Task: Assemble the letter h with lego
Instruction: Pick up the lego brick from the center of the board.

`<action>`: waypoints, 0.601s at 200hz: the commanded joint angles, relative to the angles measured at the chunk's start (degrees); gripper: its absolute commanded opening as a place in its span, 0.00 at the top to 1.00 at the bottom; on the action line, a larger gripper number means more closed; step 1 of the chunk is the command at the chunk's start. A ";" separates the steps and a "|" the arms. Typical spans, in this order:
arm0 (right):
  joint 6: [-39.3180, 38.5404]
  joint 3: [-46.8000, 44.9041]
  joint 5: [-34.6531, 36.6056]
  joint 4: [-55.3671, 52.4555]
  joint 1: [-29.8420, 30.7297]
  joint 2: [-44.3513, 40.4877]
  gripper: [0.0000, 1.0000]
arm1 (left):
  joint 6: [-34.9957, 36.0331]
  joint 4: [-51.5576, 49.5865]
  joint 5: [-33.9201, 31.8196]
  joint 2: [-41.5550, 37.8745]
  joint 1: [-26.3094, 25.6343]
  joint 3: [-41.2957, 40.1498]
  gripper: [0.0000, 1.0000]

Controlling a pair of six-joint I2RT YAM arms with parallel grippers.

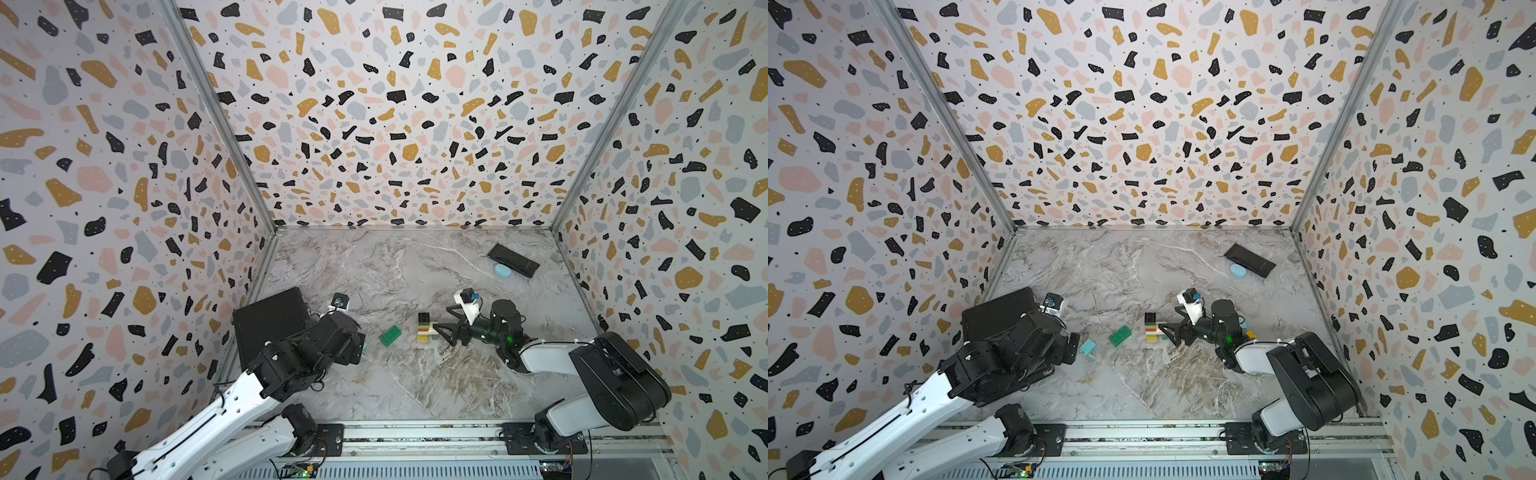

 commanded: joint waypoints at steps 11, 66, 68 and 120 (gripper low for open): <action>-9.90 3.13 -5.38 -6.94 -0.19 0.55 0.11 | 0.30 2.38 0.35 -0.02 0.27 0.28 0.01; -15.07 7.35 -6.54 -13.54 -0.19 4.88 0.12 | 0.25 1.55 2.60 0.54 0.25 0.76 0.01; -15.18 7.40 -6.42 -13.62 -0.17 5.00 0.12 | 0.25 1.54 2.61 0.47 0.28 0.78 0.01; -19.34 11.28 -6.11 -19.22 0.14 7.37 0.14 | 0.25 1.46 2.10 -0.08 0.27 0.85 0.01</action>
